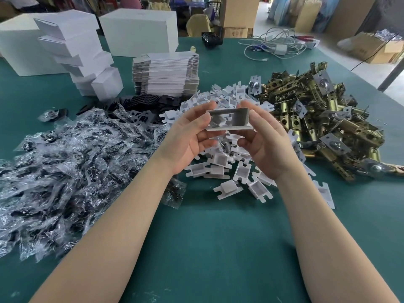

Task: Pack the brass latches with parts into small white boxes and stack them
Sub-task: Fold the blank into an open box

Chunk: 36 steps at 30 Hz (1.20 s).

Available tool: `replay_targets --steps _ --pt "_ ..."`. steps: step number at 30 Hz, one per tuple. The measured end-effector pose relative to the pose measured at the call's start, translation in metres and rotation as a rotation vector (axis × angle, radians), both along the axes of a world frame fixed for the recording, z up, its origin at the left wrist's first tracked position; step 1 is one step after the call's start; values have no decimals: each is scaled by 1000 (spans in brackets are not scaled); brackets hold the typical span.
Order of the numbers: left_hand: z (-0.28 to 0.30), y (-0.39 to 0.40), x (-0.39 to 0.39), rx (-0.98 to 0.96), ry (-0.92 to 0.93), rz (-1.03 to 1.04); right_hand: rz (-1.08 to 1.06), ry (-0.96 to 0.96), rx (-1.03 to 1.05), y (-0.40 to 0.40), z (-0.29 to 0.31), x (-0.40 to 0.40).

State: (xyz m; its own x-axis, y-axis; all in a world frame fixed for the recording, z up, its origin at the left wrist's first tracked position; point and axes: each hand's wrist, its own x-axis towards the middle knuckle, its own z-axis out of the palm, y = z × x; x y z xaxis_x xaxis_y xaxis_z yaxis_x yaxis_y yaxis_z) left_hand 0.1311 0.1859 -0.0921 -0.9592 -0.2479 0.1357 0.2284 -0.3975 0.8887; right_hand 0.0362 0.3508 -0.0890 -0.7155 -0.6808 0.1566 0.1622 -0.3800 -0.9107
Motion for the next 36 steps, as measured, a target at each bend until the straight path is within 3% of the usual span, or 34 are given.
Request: replay_targets --steps 9,14,18,23,29,36 --pt "-4 -1 0 -309 -33 215 -112 220 224 1 -4 -6" --pt "-9 3 -4 -499 58 324 -210 304 265 0 -8 -9" --pt "-11 3 -6 -461 72 324 -207 203 150 -2 -7 -6" --pt "-8 4 -6 -236 41 319 -107 124 97 -5 -7 -5" --pt "-9 6 -7 -186 17 323 -33 354 134 -5 -9 0" --pt "-11 4 -8 -213 -28 382 -215 505 168 -6 -8 5"
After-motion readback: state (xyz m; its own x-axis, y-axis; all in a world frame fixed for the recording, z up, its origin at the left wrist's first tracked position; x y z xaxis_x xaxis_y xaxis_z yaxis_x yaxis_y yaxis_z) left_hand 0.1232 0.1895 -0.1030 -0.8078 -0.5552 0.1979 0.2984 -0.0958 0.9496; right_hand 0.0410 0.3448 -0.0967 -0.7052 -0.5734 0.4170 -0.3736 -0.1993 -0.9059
